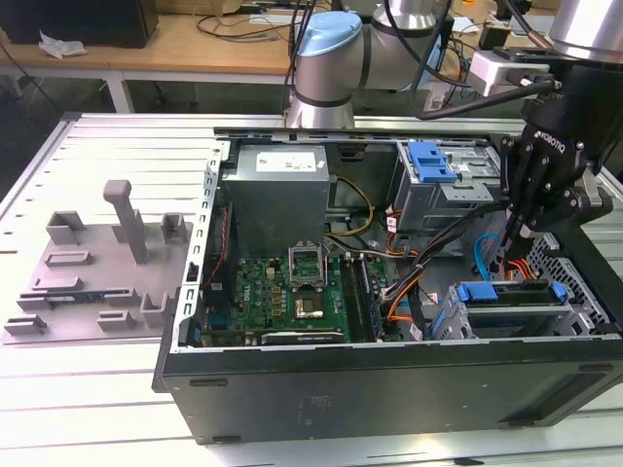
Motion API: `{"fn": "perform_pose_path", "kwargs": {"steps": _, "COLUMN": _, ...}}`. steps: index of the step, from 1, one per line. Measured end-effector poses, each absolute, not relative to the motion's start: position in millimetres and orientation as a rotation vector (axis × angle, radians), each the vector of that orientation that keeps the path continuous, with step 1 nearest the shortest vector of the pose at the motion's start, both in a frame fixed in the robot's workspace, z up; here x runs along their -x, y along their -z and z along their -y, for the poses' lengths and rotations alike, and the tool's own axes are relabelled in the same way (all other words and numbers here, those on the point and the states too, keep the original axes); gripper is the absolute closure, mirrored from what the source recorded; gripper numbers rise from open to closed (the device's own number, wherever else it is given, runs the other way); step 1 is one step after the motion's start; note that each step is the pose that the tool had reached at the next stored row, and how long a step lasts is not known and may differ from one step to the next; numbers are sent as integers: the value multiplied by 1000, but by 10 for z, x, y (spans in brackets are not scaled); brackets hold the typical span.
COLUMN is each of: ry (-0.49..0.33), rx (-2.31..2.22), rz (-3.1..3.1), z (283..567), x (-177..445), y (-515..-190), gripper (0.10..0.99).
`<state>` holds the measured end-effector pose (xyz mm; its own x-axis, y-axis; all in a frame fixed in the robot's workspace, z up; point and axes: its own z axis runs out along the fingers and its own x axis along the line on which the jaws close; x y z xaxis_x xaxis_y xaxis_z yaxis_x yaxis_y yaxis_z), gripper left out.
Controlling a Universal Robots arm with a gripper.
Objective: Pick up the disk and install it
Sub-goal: 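Insert the second disk wire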
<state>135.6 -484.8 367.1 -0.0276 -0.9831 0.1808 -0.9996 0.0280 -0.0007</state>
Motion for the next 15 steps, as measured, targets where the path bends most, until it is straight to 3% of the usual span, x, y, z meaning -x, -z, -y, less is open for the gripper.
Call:
{"fn": "perform_pose_path", "kwargs": {"steps": 7, "ry": -177, "rx": -2103, "rz": 2163, "z": 4917, "x": -1356, "y": -3671, "gripper": 925}}
{"fn": "perform_pose_path", "kwargs": {"steps": 15, "ry": -78, "rx": -2157, "rz": 2220, "z": 5188, "x": -1356, "y": -3659, "gripper": 925}}
